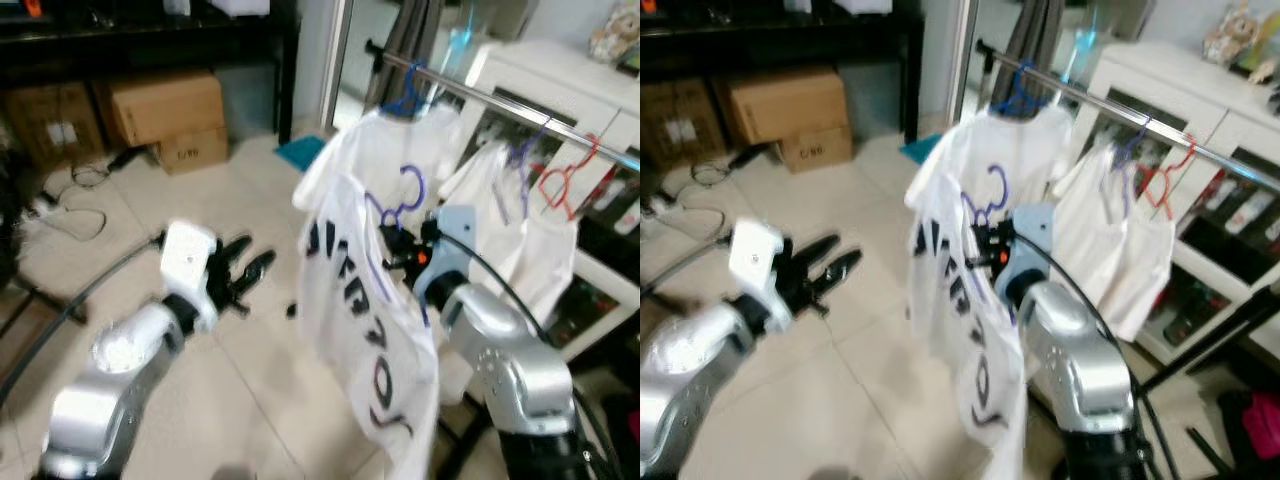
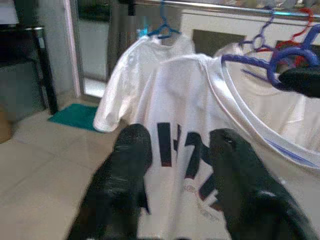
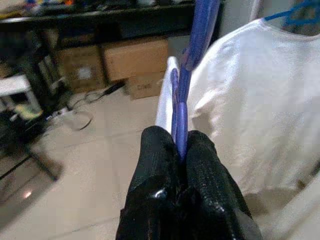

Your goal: Hang hanger

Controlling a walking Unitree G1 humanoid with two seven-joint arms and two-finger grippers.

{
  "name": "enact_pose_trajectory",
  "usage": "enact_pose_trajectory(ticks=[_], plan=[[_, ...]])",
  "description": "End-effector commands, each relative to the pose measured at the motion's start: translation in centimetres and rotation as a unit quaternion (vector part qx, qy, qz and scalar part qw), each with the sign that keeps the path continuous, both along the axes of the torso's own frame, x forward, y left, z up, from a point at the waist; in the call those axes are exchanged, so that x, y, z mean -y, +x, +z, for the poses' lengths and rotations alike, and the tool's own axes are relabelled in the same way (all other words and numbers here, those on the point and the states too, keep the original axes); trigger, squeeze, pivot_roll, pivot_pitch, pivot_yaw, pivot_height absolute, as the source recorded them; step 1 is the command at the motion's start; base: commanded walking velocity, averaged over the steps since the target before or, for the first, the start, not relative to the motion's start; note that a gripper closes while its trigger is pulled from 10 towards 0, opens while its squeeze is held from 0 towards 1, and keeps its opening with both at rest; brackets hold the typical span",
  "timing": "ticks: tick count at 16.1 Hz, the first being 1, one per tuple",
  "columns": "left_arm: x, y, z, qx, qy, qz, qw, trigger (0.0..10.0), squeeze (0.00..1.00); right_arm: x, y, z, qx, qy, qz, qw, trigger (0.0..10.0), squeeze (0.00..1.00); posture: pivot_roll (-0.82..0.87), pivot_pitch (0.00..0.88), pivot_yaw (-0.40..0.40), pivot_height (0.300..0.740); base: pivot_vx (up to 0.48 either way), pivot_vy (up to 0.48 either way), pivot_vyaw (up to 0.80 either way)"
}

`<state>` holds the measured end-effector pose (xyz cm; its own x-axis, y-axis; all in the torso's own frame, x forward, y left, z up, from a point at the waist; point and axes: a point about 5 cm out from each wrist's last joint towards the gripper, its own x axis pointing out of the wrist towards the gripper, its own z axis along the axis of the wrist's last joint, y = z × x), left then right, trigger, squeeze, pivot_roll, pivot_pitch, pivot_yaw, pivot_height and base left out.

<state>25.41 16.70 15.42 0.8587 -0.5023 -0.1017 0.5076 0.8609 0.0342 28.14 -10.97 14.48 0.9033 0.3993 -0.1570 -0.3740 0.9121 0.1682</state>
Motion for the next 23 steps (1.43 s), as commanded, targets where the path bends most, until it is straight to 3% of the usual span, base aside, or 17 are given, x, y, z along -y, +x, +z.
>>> enact_pose_trajectory(ticks=[1, 5, 6, 7, 8, 9, 11, 12, 14, 15, 16, 17, 18, 23], plan=[[0.6, 0.6, 0.4, 0.009, 0.001, -0.006, 1.0, 10.0, 1.0, -0.6, 0.2, 1.5, 0.035, 0.006, 0.02, 0.999, 0.0, 0.0, 0.03, 0.0, -0.129, 0.74, 0.0, 0.0, 0.0], [1.5, 2.6, 0.9, 0.032, 0.001, 0.011, 0.999, 10.0, 1.0, -2.4, 0.0, 2.9, 0.073, 0.001, 0.095, 0.993, 0.0, 0.0, 0.02, 0.0, -0.139, 0.74, 0.0, 0.0, 0.0], [1.5, 3.0, 1.2, 0.038, 0.002, 0.015, 0.999, 10.0, 0.79, -2.5, 0.0, 3.0, 0.077, 0.0, 0.106, 0.991, 0.0, 0.0, 0.01, 0.0, -0.148, 0.74, 0.0, 0.0, 0.0], [1.4, 3.2, 1.3, 0.04, 0.002, 0.02, 0.999, 10.0, 0.35, -2.6, 0.0, 3.1, 0.079, 0.001, 0.109, 0.991, 0.0, 0.0, 0.01, 0.0, -0.148, 0.74, 0.0, 0.0, 0.0], [1.1, 3.6, 1.4, 0.039, 0.008, 0.04, 0.998, 10.0, 0.0, -2.6, 0.0, 3.2, 0.079, 0.001, 0.111, 0.991, 0.0, 0.0, 0.01, 0.0, -0.151, 0.74, 0.0, 0.0, 0.0], [0.9, 3.8, 1.4, 0.04, 0.009, 0.052, 0.998, 10.0, 0.0, -2.6, 0.0, 3.2, 0.081, 0.001, 0.113, 0.99, 0.0, 0.0, 0.01, 0.0, -0.147, 0.74, 0.0, 0.0, 0.0], [-0.1, 4.8, 1.5, 0.049, 0.002, 0.108, 0.993, 3.5, 0.0, -2.7, -0.1, 3.5, 0.089, 0.007, 0.121, 0.989, 0.0, 0.0, 0.0, 0.0, -0.134, 0.74, 0.0, 0.0, 0.0], [-0.4, 5.1, 1.4, 0.048, 0.003, 0.119, 0.992, 2.5, 0.0, -2.8, -0.3, 3.6, 0.092, 0.011, 0.124, 0.988, 0.0, 0.0, 0.0, 0.0, -0.13, 0.74, 0.0, 0.0, 0.0], [-0.6, 5.8, 1.4, 0.045, 0.001, 0.122, 0.992, 2.1, 0.0, -2.9, -0.5, 3.9, 0.098, 0.015, 0.126, 0.987, 0.0, 0.0, 0.0, 0.0, -0.13, 0.74, 0.0, 0.0, 0.0], [-0.4, 5.9, 1.4, 0.043, -0.001, 0.111, 0.993, 2.7, 0.0, -2.9, -0.5, 4.0, 0.099, 0.016, 0.125, 0.987, 0.0, 0.0, 0.0, 0.0, -0.13, 0.74, 0.0, 0.0, 0.0], [0.6, 6.0, 1.4, 0.039, 0.001, 0.058, 0.998, 6.6, 0.0, -2.8, -0.5, 4.1, 0.1, 0.017, 0.124, 0.987, 0.0, 0.0, -0.01, 0.0, -0.136, 0.74, 0.0, 0.0, 0.0], [1.4, 6.0, 1.3, 0.035, 0.006, 0.02, 0.999, 9.2, 0.0, -2.8, -0.4, 4.1, 0.1, 0.017, 0.123, 0.987, 0.0, 0.0, -0.01, 0.0, -0.135, 0.74, 0.0, 0.0, 0.0], [1.8, 6.0, 1.3, 0.032, 0.008, 0.004, 0.999, 10.0, 0.0, -2.8, -0.4, 4.1, 0.101, 0.017, 0.124, 0.987, 0.0, 0.0, -0.01, 0.0, -0.132, 0.74, 0.0, 0.0, 0.0], [2.1, 7.0, 1.4, 0.031, 0.012, -0.024, 0.999, 10.0, 0.0, -2.8, -0.3, 4.4, 0.107, 0.02, 0.125, 0.986, 0.0, 0.0, -0.01, 0.0, -0.132, 0.74, 0.0, 0.0, 0.0]])
